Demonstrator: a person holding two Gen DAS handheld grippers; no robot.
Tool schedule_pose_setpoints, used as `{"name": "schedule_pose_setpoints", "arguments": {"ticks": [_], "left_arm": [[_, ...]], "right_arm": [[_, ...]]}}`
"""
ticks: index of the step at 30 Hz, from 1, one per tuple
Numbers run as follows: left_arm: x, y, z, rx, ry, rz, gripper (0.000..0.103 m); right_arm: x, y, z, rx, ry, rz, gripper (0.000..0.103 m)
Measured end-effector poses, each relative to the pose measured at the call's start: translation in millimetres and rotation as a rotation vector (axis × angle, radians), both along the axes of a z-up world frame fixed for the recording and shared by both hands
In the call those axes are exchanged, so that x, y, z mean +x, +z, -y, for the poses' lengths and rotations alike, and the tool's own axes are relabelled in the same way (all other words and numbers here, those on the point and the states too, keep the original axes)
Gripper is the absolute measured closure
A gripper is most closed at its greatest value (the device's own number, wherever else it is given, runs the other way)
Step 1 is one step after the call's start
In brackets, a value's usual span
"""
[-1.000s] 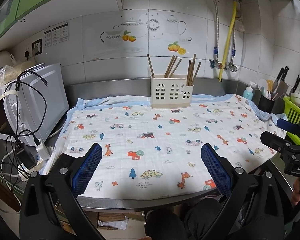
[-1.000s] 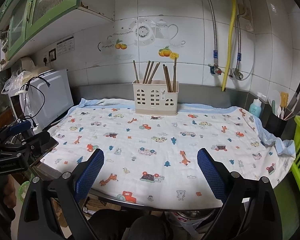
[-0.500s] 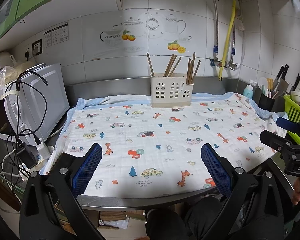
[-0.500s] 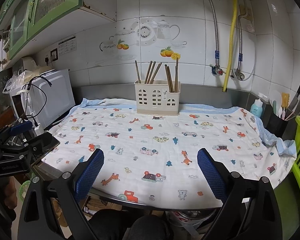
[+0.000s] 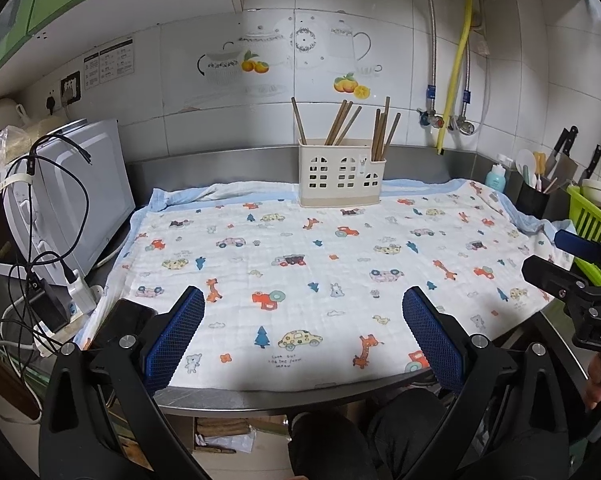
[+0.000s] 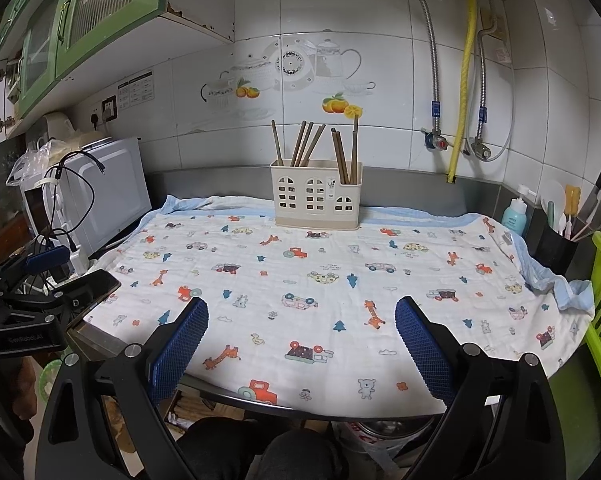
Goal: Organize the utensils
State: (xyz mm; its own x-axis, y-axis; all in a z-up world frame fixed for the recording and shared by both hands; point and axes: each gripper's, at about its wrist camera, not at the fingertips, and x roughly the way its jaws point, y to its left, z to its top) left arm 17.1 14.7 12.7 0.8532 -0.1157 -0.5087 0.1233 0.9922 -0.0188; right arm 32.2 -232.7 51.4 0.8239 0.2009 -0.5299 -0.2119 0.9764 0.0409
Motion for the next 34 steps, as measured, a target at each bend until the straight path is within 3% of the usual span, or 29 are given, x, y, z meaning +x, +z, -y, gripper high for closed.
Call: {"name": "schedule_pose_setpoints", "arguments": {"ticks": [34], "left_arm": [[2.3, 1.0, 5.1, 0.011, 0.01, 0.003, 0.005]], "right_arm": [[3.6, -7.1, -2.2, 0.0, 0.005, -0.009, 0.012]]}}
